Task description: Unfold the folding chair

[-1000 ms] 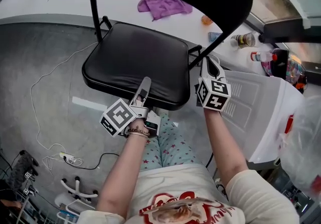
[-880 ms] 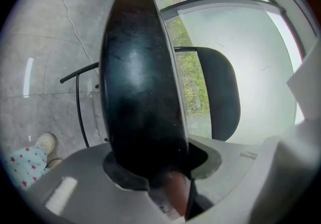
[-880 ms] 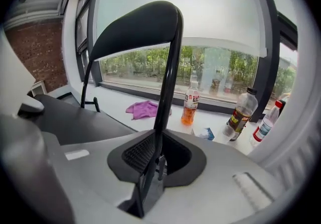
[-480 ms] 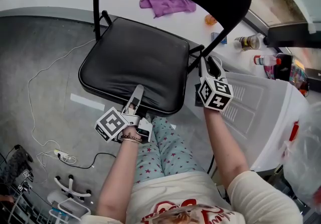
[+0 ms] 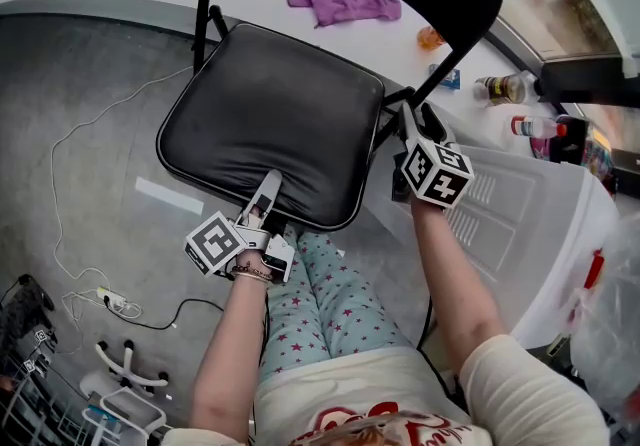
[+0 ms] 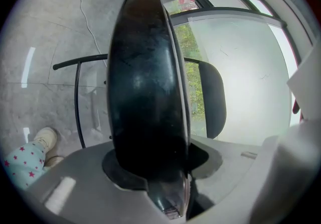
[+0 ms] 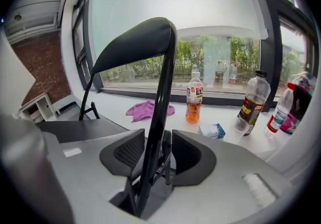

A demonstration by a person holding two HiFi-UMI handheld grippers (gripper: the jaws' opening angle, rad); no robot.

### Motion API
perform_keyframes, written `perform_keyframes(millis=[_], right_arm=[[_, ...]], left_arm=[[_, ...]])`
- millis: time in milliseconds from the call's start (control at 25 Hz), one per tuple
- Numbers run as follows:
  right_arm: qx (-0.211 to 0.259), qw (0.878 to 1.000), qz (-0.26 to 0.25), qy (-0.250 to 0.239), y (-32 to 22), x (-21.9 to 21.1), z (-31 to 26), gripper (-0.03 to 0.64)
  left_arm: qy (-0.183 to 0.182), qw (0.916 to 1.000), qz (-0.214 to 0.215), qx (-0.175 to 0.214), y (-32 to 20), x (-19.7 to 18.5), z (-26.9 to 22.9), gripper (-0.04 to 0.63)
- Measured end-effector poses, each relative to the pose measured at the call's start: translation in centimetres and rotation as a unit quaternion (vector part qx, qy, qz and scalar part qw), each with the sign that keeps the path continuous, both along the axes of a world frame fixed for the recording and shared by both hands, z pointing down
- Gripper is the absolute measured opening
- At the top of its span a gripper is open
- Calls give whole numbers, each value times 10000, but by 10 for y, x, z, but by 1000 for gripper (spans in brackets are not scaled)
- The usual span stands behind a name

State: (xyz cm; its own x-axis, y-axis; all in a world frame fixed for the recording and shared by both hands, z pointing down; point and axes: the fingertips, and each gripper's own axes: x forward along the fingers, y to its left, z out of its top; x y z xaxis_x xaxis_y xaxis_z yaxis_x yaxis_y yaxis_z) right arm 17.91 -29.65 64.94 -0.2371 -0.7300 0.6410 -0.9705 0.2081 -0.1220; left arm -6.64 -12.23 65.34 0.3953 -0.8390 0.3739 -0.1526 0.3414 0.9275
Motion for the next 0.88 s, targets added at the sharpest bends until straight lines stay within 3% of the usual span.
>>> perform_keyframes(millis=[200, 360, 560, 880], right_arm=[[-76, 10000, -14, -44, -2, 2, 7, 184], [-60, 10000, -25, -52, -11, -1, 12, 192], [-130, 9999, -42, -9, -18, -7, 23, 222], [-228, 9997, 33, 15, -23, -4, 31, 186]], left_arm=[[173, 9997, -52, 182, 5, 3, 3, 203], [-37, 9997, 61, 225, 7, -1, 12, 203], [-28, 9996, 28, 284, 13, -4, 19, 203], [160, 9987, 26, 492, 18, -5, 29, 204]])
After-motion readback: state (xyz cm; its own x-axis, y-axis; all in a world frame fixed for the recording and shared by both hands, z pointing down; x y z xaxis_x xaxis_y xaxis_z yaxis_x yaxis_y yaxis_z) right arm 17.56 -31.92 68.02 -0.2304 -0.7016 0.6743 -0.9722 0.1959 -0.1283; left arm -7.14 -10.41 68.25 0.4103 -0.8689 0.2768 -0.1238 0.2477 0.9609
